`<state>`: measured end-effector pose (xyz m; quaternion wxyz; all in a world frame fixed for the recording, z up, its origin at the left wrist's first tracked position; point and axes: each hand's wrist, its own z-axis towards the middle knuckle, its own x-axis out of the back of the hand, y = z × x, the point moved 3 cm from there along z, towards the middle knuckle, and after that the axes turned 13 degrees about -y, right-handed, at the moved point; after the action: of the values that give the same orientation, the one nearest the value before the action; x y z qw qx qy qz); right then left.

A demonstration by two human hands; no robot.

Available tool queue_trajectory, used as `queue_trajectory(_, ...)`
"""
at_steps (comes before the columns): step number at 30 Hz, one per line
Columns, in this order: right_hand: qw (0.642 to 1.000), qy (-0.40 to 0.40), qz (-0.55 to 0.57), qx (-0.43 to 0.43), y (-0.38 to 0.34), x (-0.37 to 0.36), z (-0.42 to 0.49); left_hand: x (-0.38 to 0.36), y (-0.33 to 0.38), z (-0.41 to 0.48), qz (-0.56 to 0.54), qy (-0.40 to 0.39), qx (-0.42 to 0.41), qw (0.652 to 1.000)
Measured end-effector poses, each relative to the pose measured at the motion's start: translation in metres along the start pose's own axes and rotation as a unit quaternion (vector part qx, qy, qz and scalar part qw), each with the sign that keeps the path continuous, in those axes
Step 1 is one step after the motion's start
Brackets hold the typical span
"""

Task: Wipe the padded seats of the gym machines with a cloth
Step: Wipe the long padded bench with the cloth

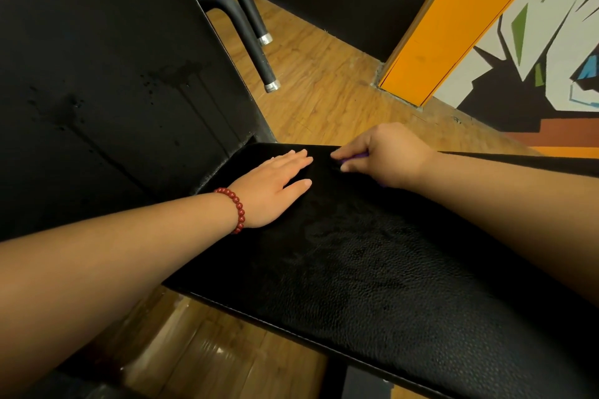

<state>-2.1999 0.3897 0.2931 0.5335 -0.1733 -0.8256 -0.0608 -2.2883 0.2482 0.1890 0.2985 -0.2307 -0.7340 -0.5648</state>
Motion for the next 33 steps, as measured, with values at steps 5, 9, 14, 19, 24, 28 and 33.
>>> queue_trajectory(5,0.999,-0.019,0.02,0.025,0.001,-0.001,-0.006,0.0,0.001,-0.001,0.004,-0.006,0.003,1.0)
queue_trajectory(9,0.999,0.021,0.01,-0.024,0.008,0.003,0.007,-0.001,0.0,-0.001,0.008,-0.007,0.002,1.0)
queue_trajectory(14,0.999,-0.027,0.019,0.03,-0.002,-0.005,-0.014,-0.001,0.0,-0.001,0.011,-0.006,0.002,1.0)
queue_trajectory(19,0.997,-0.033,0.019,0.065,0.005,-0.003,-0.027,-0.001,0.0,0.0,0.013,-0.011,0.005,1.0)
queue_trajectory(24,0.999,0.039,0.008,-0.033,0.031,0.015,-0.018,-0.002,0.001,-0.003,0.011,-0.008,0.007,1.0)
queue_trajectory(28,0.999,-0.002,0.044,0.014,0.018,0.004,-0.031,-0.001,0.003,-0.004,0.013,-0.011,0.012,1.0)
queue_trajectory(33,0.998,-0.028,0.027,0.04,0.019,0.006,-0.035,0.007,0.015,0.002,0.01,0.002,0.028,1.0)
